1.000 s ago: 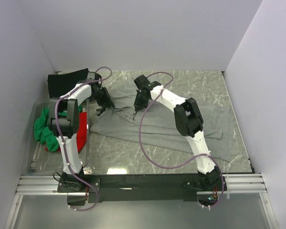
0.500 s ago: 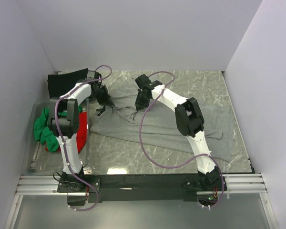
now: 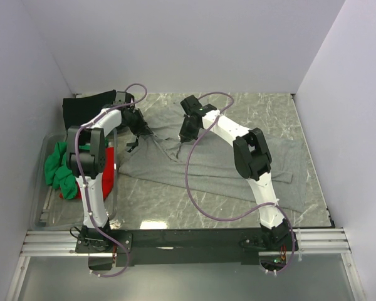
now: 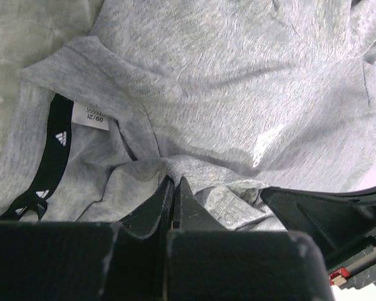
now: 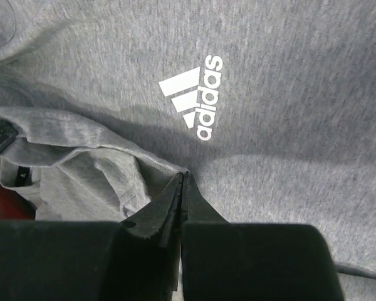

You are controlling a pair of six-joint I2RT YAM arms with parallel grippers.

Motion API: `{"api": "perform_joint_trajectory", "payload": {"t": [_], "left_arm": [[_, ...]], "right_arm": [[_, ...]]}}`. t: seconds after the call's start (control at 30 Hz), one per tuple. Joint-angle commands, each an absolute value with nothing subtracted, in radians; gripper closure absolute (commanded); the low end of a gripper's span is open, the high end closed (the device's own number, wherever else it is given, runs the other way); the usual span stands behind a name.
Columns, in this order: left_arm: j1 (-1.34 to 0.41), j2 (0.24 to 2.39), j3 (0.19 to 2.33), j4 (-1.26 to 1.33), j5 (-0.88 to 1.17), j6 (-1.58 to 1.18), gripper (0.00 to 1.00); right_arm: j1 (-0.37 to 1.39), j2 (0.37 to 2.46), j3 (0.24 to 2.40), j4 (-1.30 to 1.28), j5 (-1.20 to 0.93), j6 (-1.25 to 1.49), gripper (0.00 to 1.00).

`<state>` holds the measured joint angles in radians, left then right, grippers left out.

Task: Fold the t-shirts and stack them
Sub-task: Fold the tshirt

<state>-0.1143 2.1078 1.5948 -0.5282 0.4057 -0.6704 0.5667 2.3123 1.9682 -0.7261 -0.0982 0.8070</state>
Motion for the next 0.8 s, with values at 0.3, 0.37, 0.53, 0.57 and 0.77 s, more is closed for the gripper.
{"api": "perform_joint_trajectory", "payload": {"t": [0.3,0.37,0.53,0.57,0.77], "left_arm": [[-0.112,2.126,1.651,-0.494,0.391,-0.716,1.00],[-0.110,2.131,1.655,-0.500,0.387,-0.715,1.00],[-0.110,2.143,1.658,-0.509,0.376,-0.709,1.00],[-0.110,2.143,1.655,-0.509,0.379,-0.709,1.00],[-0.112,2.154,1.649,-0.506,0.368,-0.707,1.00]], "right_arm": [[0.542,2.195,1.899,-0.729,-0.069,0.839,1.00],[0.538,2.192,1.890,-0.715,-0.074,0.844,1.00],[0.519,2.217,1.916,-0.729,-0.089,0.845,1.00],[0.515,2.218,1.919,-0.730,-0.092,0.844,1.00],[0.499,2.250,1.942,-0.723,-0.130,0.838,1.00]]}}
